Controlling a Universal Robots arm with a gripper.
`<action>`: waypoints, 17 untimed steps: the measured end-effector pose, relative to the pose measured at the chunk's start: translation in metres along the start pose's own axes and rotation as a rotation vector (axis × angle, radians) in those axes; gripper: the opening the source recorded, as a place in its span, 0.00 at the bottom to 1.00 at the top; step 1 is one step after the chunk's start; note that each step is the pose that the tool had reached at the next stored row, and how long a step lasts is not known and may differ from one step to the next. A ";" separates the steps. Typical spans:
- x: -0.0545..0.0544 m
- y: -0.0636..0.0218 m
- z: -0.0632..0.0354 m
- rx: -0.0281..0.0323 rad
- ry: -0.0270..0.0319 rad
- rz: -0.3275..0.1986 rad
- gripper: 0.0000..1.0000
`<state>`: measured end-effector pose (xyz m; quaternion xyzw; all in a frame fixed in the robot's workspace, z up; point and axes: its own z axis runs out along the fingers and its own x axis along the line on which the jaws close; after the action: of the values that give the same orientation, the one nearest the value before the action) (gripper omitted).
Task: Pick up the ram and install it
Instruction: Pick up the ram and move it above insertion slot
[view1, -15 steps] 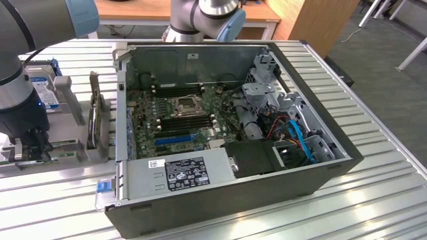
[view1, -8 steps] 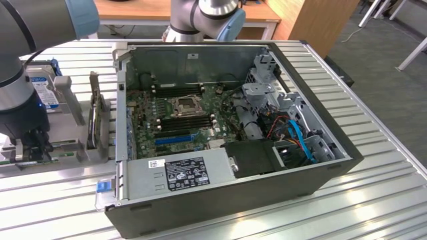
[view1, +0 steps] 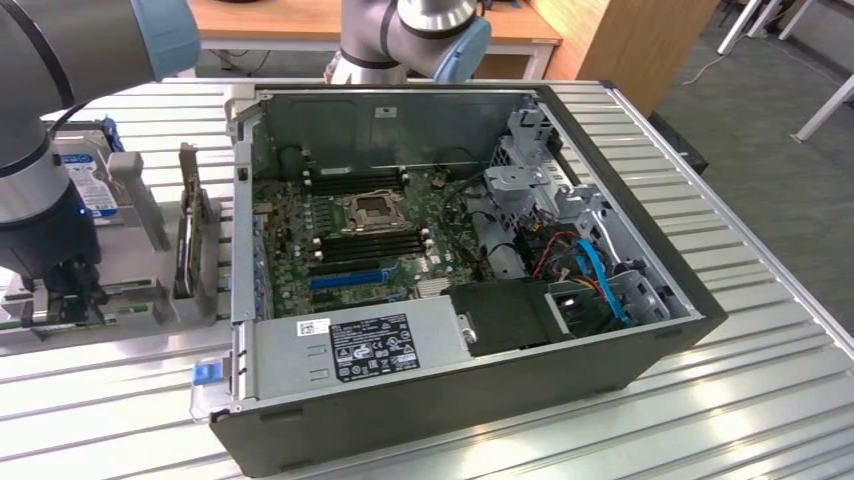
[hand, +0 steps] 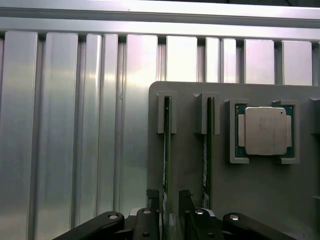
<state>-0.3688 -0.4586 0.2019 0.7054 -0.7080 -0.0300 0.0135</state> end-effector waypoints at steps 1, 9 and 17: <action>0.000 -0.0007 -0.0001 -0.0001 0.0001 0.000 0.29; 0.000 -0.0014 -0.0003 -0.0004 0.0003 -0.001 0.29; 0.000 -0.0013 -0.0006 -0.0004 0.0002 -0.001 0.29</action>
<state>-0.3674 -0.4587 0.2024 0.7056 -0.7078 -0.0300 0.0138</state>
